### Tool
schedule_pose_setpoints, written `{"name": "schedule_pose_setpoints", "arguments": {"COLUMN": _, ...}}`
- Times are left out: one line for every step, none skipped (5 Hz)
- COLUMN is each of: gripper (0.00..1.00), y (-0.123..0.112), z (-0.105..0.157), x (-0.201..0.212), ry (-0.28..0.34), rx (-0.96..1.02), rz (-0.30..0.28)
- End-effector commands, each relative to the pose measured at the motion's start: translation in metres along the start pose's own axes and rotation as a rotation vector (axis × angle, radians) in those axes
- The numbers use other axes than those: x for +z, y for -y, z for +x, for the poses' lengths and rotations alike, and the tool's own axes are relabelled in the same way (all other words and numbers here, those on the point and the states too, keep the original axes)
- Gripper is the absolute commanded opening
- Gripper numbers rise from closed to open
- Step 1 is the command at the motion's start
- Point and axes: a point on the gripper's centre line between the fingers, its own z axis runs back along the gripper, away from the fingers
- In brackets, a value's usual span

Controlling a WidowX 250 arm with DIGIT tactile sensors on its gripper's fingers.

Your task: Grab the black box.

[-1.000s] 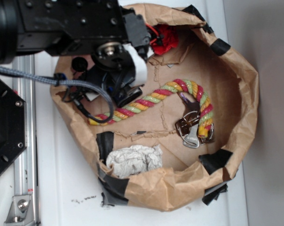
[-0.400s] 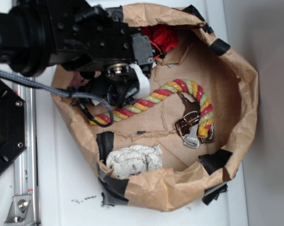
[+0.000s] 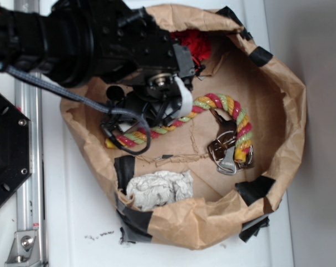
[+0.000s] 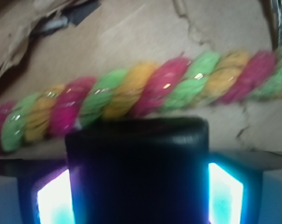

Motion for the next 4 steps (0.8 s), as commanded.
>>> {"name": "schedule_pose_setpoints", "arguments": {"gripper": 0.0, "y": -0.008, "z": 0.015, "x": -0.01, "ry": -0.008, "rx": -0.039, "rz": 0.055}}
{"name": "schedule_pose_setpoints", "arguments": {"gripper": 0.0, "y": -0.007, "z": 0.01, "x": -0.003, "ry": -0.012, "rx": -0.029, "rz": 0.076}}
{"name": "schedule_pose_setpoints", "arguments": {"gripper": 0.0, "y": -0.011, "z": 0.001, "x": 0.019, "ry": -0.016, "rx": 0.015, "rz": 0.121}}
{"name": "schedule_pose_setpoints", "arguments": {"gripper": 0.0, "y": -0.013, "z": -0.009, "x": 0.069, "ry": -0.039, "rx": 0.184, "rz": 0.137}}
